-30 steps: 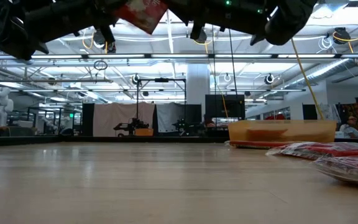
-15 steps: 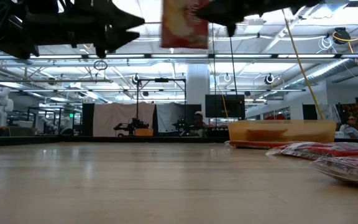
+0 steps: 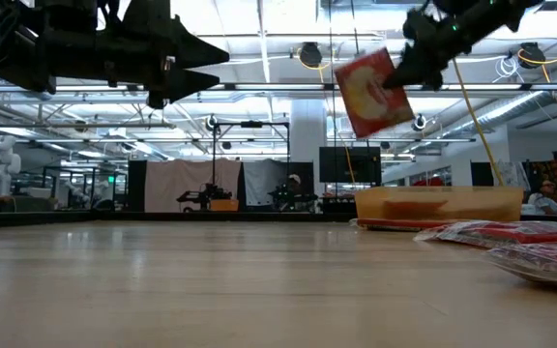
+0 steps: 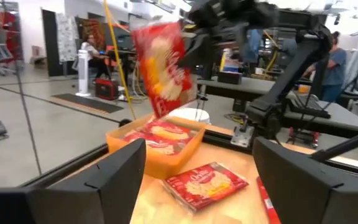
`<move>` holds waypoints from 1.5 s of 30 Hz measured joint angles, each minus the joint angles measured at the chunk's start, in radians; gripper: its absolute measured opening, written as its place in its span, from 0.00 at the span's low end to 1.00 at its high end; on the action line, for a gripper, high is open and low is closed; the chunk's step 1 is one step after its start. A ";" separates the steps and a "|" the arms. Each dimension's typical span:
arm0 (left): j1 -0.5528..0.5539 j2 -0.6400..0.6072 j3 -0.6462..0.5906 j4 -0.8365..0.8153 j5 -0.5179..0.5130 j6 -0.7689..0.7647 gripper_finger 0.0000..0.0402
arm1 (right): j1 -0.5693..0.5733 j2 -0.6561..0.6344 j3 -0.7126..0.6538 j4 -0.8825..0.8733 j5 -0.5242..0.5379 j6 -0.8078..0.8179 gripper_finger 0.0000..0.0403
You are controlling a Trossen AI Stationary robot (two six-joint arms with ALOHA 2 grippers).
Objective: Sort popcorn bags into baskets
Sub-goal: Put the red popcorn bag into the orange bin
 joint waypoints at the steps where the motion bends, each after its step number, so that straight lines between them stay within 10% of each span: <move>1: 0.000 0.000 0.000 0.000 0.007 -0.001 0.72 | -0.041 0.010 0.000 -0.023 -0.039 -0.004 0.02; 19: -0.020 0.000 0.000 -0.105 0.024 -0.032 0.55 | -0.455 0.142 0.001 -0.310 -0.053 -0.132 0.02; 45: -0.072 0.000 0.000 -0.106 0.049 -0.033 0.54 | -0.308 0.189 0.104 -0.521 0.197 0.002 0.03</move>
